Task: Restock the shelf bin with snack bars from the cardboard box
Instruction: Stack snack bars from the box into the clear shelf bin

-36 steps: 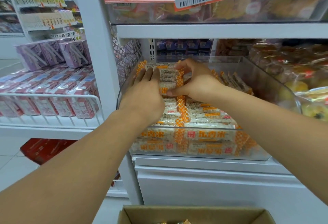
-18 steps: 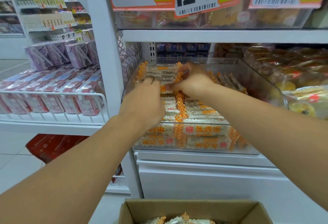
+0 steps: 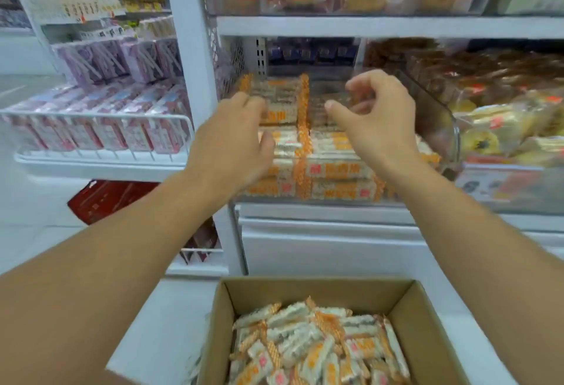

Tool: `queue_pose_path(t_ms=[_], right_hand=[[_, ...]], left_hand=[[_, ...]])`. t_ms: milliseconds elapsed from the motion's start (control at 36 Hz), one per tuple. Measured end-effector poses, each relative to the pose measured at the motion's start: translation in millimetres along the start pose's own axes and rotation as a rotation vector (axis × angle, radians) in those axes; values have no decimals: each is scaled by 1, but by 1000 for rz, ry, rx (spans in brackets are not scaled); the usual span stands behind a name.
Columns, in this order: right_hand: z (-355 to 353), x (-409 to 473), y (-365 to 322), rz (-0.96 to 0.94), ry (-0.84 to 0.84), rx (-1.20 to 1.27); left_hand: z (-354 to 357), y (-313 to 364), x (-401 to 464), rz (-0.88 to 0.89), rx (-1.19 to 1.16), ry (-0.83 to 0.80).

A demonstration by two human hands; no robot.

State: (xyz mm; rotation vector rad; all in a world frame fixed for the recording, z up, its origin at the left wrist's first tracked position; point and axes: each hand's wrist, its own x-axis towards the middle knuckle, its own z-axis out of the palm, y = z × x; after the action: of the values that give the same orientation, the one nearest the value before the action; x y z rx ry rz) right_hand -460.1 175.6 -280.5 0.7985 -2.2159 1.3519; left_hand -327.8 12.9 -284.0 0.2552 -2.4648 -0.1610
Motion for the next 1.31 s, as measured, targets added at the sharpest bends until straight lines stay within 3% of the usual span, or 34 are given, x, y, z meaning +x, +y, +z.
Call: queue_pose_path(t_ms=[56, 83, 139, 194, 250, 306, 333, 417, 528, 639, 806, 917, 1083, 1250, 1306], right_hand=[[-11, -48, 3, -149, 207, 128], [-12, -75, 10, -183, 234, 173], [0, -131, 31, -151, 84, 165], [16, -187, 61, -56, -306, 57], [28, -235, 94, 74, -844, -100], [28, -277, 122, 108, -1273, -344], [26, -295, 134, 111, -1383, -424], [21, -332, 147, 66, -1385, -531], [31, -349, 154, -104, -1306, -623], [47, -347, 159, -135, -1254, -680], [71, -335, 163, -154, -1242, -655], [83, -327, 156, -187, -1298, -751], [81, -324, 151, -87, -1358, -763], [70, -307, 149, 245, -1124, -498], [65, -300, 148, 440, -1044, -345]], left_hand=[[-2, 13, -21, 51, -45, 53], [2, 21, -35, 80, -62, 11], [18, 37, -70, 124, 0, -286], [47, 44, -118, 151, 195, -754], [82, 44, -171, 74, 360, -1135], [116, 39, -227, -135, 354, -1422], [128, 37, -255, -270, 316, -1488], [155, 27, -322, -574, 238, -1388], [171, 28, -344, -783, 102, -1216], [180, 27, -322, -855, -18, -1111], [194, 13, -337, -923, -155, -1157], [201, 27, -334, -1143, -394, -1060], [203, 40, -328, -1517, -785, -907], [239, 18, -350, -1694, -964, -634], [225, 27, -341, -1676, -1002, -642]])
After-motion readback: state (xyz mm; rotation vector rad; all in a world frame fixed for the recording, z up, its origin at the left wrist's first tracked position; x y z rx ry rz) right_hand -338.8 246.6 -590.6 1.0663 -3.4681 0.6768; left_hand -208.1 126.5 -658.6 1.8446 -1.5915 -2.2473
